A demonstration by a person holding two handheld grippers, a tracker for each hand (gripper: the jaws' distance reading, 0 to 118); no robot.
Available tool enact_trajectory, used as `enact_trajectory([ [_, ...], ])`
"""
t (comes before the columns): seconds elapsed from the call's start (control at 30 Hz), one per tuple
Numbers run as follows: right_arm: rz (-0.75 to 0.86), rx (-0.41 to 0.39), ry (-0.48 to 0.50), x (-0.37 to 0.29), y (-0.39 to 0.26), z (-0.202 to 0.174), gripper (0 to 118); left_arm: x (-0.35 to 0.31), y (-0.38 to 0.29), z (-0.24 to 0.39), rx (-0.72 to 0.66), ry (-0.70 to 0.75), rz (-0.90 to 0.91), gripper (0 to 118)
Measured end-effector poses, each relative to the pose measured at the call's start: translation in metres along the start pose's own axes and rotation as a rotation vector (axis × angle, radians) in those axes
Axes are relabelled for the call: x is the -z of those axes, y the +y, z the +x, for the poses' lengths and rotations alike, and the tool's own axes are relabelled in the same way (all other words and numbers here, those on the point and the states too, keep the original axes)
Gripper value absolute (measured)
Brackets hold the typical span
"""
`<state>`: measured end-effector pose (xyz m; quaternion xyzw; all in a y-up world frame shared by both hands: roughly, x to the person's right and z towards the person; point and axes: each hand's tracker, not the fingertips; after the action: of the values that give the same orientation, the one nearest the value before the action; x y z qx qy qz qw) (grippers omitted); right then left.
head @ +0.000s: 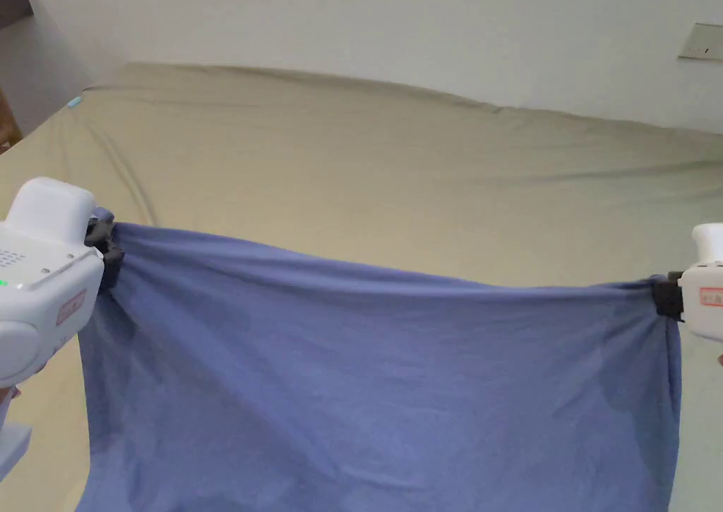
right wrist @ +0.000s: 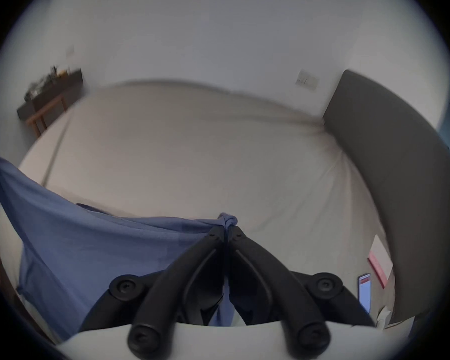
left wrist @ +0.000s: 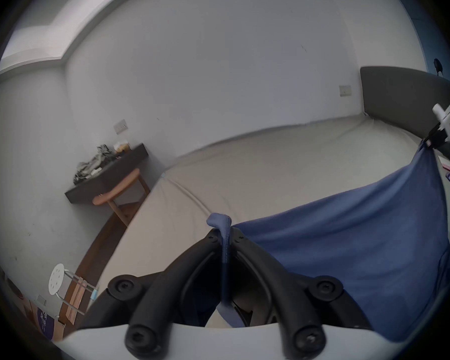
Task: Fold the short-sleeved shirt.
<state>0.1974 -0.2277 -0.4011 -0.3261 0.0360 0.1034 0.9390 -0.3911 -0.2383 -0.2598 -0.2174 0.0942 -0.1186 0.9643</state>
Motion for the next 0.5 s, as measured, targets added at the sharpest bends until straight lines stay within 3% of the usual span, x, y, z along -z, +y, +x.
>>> enact_trajectory([
  [0.1,0.167,0.007,-0.002,-0.082,0.023,0.011,0,-0.037,0.030,-0.019,-0.003,0.053,0.090,2],
  [0.17,0.254,-0.042,-0.024,-0.140,0.037,0.010,0,-0.067,0.052,-0.034,-0.027,0.086,0.161,2],
  [0.27,0.386,-0.015,-0.029,-0.207,0.046,0.012,0,-0.109,0.077,-0.051,-0.065,0.120,0.252,2],
  [0.5,0.646,-0.039,-0.104,-0.328,0.063,0.012,0,-0.198,0.125,-0.080,-0.067,0.168,0.425,2],
])
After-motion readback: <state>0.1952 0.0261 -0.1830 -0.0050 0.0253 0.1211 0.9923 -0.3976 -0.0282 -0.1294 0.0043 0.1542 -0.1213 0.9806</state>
